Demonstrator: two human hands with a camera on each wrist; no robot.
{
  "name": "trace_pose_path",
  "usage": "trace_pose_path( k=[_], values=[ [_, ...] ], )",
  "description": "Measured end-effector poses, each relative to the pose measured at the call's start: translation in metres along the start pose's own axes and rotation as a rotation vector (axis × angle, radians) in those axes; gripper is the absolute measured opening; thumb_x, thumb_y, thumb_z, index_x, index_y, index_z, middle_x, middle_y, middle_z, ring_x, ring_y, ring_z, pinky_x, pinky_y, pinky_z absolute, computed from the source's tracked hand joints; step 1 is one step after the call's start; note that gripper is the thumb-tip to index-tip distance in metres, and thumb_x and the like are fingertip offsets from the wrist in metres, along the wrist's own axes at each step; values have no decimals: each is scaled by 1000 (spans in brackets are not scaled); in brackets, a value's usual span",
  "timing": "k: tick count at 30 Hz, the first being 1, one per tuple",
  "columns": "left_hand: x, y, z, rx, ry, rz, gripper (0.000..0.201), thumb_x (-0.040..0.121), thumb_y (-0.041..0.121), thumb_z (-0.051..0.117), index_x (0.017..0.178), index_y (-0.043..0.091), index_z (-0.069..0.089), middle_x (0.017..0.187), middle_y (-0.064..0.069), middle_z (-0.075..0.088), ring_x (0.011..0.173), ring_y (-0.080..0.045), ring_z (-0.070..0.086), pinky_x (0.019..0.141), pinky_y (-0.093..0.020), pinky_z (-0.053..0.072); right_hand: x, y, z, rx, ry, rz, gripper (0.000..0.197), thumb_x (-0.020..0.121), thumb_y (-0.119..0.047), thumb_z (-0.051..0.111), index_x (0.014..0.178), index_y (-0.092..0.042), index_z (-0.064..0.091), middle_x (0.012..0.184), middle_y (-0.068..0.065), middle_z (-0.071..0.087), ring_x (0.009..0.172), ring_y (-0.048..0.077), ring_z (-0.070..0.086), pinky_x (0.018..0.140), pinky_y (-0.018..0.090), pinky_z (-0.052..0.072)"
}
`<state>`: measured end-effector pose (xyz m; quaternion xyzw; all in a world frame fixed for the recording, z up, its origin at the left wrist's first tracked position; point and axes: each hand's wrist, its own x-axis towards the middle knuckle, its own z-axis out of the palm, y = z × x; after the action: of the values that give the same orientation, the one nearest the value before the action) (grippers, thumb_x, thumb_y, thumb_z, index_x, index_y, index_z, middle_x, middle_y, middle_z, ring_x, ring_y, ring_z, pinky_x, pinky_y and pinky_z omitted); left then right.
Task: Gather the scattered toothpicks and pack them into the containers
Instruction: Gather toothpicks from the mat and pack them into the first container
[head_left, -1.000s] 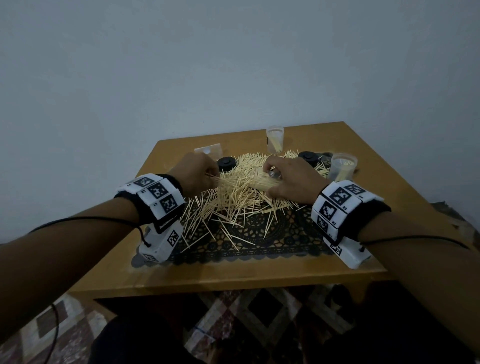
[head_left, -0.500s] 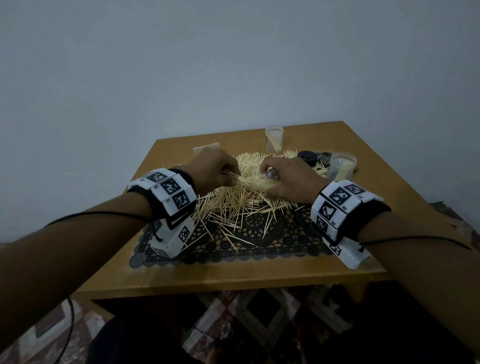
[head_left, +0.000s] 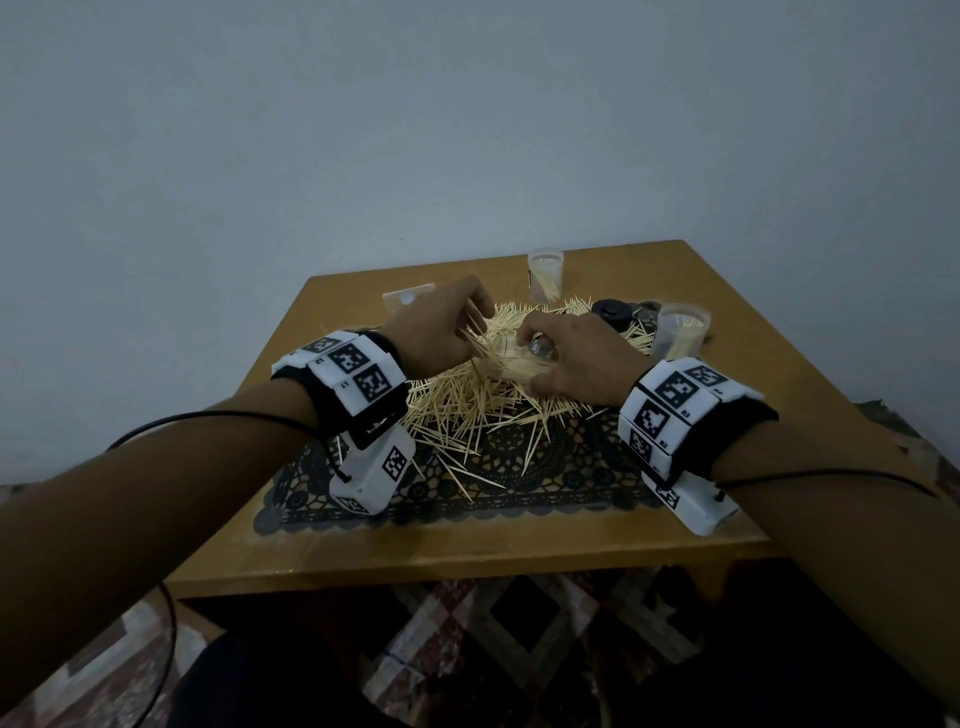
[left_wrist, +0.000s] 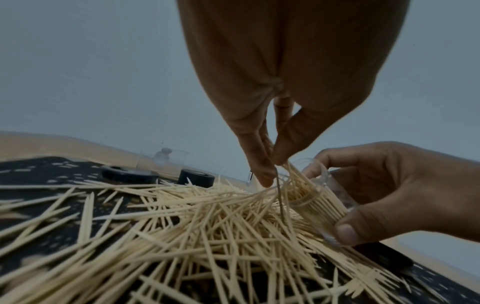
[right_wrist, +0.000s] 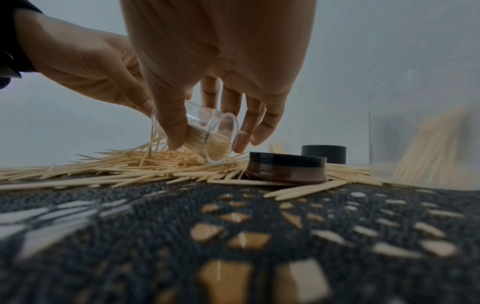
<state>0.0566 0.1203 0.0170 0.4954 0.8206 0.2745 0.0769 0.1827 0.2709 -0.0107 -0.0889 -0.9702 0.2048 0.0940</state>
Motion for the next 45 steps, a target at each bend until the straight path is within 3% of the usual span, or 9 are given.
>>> trace_pose_path(
  k=[6, 10, 14, 18, 23, 29, 34, 41, 45],
  values=[
    [-2, -4, 10, 225, 136, -34, 22, 87, 4, 61, 109, 11, 62, 105, -6, 66, 98, -22, 62, 87, -33, 51, 1, 1, 1, 0, -4, 3, 50, 74, -25, 82, 117, -16, 58, 113, 5, 66, 91, 15, 56, 73, 24, 43],
    [-11, 15, 18, 320, -88, -54, 24, 93, 3, 45, 114, 0, 56, 109, -14, 61, 101, -30, 57, 77, -35, 45, 2, 2, 1, -2, 0, 4, 50, 74, -24, 82, 117, -17, 57, 113, 6, 66, 91, 17, 60, 70, 25, 46],
    [-20, 29, 19, 215, -277, -129, 51, 97, 0, 34, 145, -3, 18, 141, -25, 39, 119, -29, 45, 101, -39, 38, 2, 1, 2, 9, 7, 4, 49, 75, -22, 81, 117, -15, 57, 112, 7, 67, 95, 22, 63, 77, 31, 52],
    [-21, 25, 13, 111, -152, -126, 71, 94, 3, 48, 151, 5, 4, 155, -16, 22, 139, -27, 30, 102, -25, 30, 2, 2, 2, 25, 15, 18, 49, 75, -23, 81, 116, -15, 56, 113, 7, 66, 96, 21, 62, 74, 26, 48],
    [-19, 13, 11, 183, 8, -180, 47, 85, 5, 54, 129, 0, 40, 131, -20, 45, 117, -33, 45, 98, -41, 42, 2, 2, 1, 47, 40, 22, 53, 72, -26, 84, 115, -13, 57, 112, 8, 67, 98, 22, 63, 77, 29, 51],
    [-17, 16, 21, 288, -249, -177, 40, 83, 8, 51, 123, 4, 46, 117, -17, 47, 110, -31, 43, 91, -42, 40, 2, 2, 2, 56, 73, -2, 50, 72, -24, 84, 113, -14, 57, 110, 8, 68, 96, 22, 65, 76, 30, 52],
    [-22, 12, 17, 107, -60, -160, 58, 83, 0, 56, 138, 7, 39, 136, -16, 46, 126, -30, 42, 101, -42, 42, 3, 4, 1, 56, 87, 14, 51, 71, -26, 85, 113, -15, 57, 110, 7, 68, 97, 21, 64, 77, 29, 50],
    [-28, 13, 7, 23, -115, 67, 64, 73, -12, 51, 126, 23, 60, 110, -5, 62, 89, -34, 61, 76, -48, 53, 1, 1, 2, 72, 99, -37, 50, 72, -22, 84, 113, -15, 57, 107, 8, 67, 94, 23, 64, 76, 32, 51],
    [-24, 8, 6, -18, -57, 42, 66, 71, -7, 53, 129, 24, 57, 125, -7, 62, 89, -34, 65, 72, -50, 56, 0, 1, 0, 72, 125, -45, 50, 72, -20, 84, 114, -14, 57, 107, 9, 67, 93, 23, 64, 77, 35, 55]
  ],
)
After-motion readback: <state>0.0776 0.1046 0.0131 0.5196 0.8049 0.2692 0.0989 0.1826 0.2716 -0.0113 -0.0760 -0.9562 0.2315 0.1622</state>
